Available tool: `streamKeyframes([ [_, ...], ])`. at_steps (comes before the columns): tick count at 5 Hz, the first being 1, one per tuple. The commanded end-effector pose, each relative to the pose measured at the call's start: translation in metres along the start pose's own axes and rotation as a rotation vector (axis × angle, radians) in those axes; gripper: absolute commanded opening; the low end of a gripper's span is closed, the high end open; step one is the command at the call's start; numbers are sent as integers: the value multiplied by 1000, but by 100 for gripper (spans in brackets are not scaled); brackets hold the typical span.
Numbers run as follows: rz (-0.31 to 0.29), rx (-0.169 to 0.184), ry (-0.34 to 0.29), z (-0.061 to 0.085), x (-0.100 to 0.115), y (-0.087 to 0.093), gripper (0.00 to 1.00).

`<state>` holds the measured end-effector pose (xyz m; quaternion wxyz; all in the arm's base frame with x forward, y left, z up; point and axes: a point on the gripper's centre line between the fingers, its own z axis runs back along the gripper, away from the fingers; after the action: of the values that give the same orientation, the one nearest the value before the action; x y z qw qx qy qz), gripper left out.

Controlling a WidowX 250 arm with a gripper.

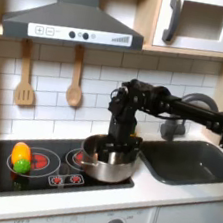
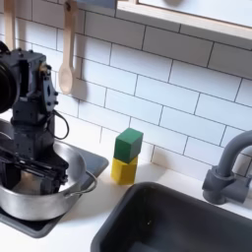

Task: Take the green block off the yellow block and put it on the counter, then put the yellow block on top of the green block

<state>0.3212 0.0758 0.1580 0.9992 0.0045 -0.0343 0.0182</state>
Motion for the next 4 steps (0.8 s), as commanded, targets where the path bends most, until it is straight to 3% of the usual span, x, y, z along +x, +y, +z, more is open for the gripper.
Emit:
streamKeyframes([
  [1, 31, 1, 20, -8, 6, 8, 100],
  [3, 121, 11, -10, 1, 21, 34, 100],
  [4, 135, 15, -14, 2, 25, 39, 100],
])
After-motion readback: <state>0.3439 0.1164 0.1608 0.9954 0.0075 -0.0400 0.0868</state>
